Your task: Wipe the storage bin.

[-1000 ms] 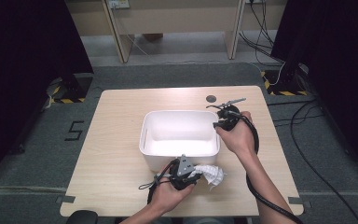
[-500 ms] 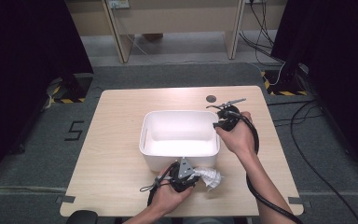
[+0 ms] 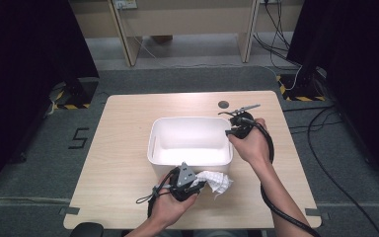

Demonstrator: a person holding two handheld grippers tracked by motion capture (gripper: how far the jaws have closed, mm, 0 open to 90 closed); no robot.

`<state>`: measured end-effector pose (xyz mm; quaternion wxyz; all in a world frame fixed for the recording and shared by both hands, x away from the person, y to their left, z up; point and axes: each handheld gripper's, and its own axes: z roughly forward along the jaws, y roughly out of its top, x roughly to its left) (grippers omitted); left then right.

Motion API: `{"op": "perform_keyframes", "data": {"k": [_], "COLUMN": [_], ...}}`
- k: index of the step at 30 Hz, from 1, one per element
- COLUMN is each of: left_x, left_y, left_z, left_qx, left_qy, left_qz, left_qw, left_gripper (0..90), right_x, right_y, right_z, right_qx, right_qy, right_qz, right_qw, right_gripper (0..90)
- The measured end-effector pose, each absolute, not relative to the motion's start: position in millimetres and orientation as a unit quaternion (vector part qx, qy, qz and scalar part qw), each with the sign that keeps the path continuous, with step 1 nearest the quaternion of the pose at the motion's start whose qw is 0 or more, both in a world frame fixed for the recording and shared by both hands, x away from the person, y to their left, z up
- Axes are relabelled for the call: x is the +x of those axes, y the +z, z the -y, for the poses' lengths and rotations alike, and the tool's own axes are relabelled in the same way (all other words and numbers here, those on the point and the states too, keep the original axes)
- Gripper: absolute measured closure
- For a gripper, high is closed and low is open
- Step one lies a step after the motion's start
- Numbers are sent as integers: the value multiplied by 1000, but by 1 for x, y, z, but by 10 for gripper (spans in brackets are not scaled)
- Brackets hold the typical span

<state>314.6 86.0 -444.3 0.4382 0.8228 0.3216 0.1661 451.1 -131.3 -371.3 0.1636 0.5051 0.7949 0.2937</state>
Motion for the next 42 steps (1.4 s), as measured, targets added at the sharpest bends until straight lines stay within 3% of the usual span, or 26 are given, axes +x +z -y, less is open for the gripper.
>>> {"op": "perform_keyframes", "data": {"k": [13,42], "left_x": [314,320], "left_y": [-426,-477], "left_z": [-95,-97], "left_qx": [813,831], "left_qy": [171,148], "left_qz": [-331,-351], "left_qw": [448,407], "left_gripper": [720,720], "right_x": [451,450], "right_y": [-372,-373], "right_z": [131,130], "right_qx": [505,504], "right_qy": [293,291], "right_qz": [-795,-796], "right_qw": [163,164], "right_gripper": [762,758]}}
